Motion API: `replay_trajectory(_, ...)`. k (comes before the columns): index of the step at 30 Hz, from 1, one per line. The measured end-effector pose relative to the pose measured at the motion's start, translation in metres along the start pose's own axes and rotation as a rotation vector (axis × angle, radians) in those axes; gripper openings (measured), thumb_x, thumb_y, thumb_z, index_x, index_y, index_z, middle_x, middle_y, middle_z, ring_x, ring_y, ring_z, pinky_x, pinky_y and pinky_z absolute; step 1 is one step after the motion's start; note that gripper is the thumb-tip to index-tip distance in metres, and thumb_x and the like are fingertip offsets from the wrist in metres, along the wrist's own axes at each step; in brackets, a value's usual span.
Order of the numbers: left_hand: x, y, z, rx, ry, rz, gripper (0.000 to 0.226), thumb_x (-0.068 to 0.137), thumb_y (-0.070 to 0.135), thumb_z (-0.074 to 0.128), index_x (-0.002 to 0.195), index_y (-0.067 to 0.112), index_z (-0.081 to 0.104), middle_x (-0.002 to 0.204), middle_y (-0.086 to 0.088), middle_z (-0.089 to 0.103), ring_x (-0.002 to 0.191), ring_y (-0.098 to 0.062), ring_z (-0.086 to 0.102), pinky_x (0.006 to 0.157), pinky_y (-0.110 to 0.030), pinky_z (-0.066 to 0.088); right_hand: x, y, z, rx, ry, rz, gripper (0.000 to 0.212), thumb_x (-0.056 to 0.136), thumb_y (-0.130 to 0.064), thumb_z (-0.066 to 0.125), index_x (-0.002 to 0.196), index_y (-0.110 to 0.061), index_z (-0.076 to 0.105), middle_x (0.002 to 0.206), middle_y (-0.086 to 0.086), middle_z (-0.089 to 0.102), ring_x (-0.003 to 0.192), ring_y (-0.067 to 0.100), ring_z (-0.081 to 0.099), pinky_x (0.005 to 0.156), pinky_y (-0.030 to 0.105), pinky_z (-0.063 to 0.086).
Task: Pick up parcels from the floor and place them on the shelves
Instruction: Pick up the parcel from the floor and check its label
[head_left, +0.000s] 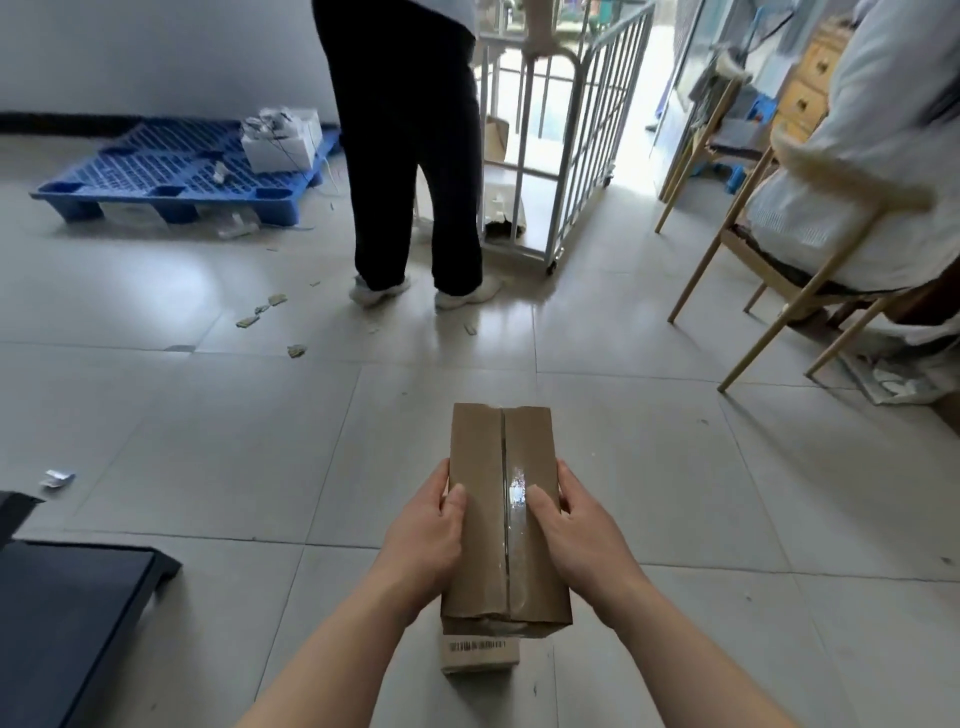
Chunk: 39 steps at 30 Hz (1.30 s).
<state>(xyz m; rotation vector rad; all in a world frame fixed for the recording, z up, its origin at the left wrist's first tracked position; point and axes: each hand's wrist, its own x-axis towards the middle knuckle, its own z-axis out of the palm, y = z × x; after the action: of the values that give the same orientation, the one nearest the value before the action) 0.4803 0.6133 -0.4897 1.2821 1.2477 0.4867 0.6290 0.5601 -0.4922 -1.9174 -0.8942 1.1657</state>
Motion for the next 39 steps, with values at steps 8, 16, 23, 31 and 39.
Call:
replay_trajectory(8,-0.065,0.115,-0.020,-0.049,-0.022,-0.005,0.028,0.101,0.033,0.033,0.124,0.038,0.048,0.116,0.004,0.063,0.099,-0.017,0.064,0.070,-0.040,0.059,-0.063,-0.101,-0.050,-0.081,0.015,-0.082,0.045,0.095,-0.044,0.042,0.139,-0.038,0.038,0.123,-0.009,0.061,0.103,0.010,0.062,0.084,0.028,0.051)
replay_trajectory(16,-0.124,0.214,-0.034,-0.023,-0.009,0.032,0.033,0.102,0.033,0.030,0.132,0.036,0.044,0.113,0.001,0.061,0.093,-0.019,0.064,0.053,-0.033,0.055,-0.122,-0.188,-0.095,-0.064,0.049,-0.144,0.048,0.093,-0.051,0.042,0.140,-0.044,0.035,0.119,-0.009,0.062,0.100,0.011,0.062,0.093,0.039,0.052)
replay_trajectory(23,-0.169,0.271,-0.041,-0.033,0.028,0.071,0.028,0.102,0.032,0.031,0.124,0.038,0.047,0.110,0.002,0.061,0.091,-0.017,0.063,0.060,-0.039,0.058,-0.168,-0.242,-0.123,0.079,-0.017,-0.210,0.050,0.096,-0.044,0.044,0.144,-0.043,0.028,0.130,-0.009,0.056,0.106,0.010,0.060,0.095,0.037,0.051)
replay_trajectory(31,-0.217,0.304,-0.041,-0.042,0.083,0.093,0.035,0.102,0.034,0.030,0.134,0.033,0.044,0.113,0.001,0.060,0.096,-0.019,0.062,0.062,-0.040,0.058,-0.209,-0.273,-0.150,0.136,-0.205,-0.215,0.056,0.096,-0.049,0.040,0.145,-0.051,0.013,0.140,-0.008,0.046,0.107,0.011,0.059,0.088,0.036,0.054)
replay_trajectory(39,-0.254,0.308,-0.033,-0.037,0.142,0.102,0.034,0.101,0.034,0.034,0.130,0.050,0.031,0.116,0.003,0.057,0.098,-0.022,0.064,0.066,-0.045,0.060,-0.232,-0.265,-0.157,0.182,-0.332,-0.259,0.039,0.100,-0.049,0.020,0.137,-0.062,0.018,0.132,-0.022,0.044,0.108,-0.005,0.052,0.076,0.018,0.052)
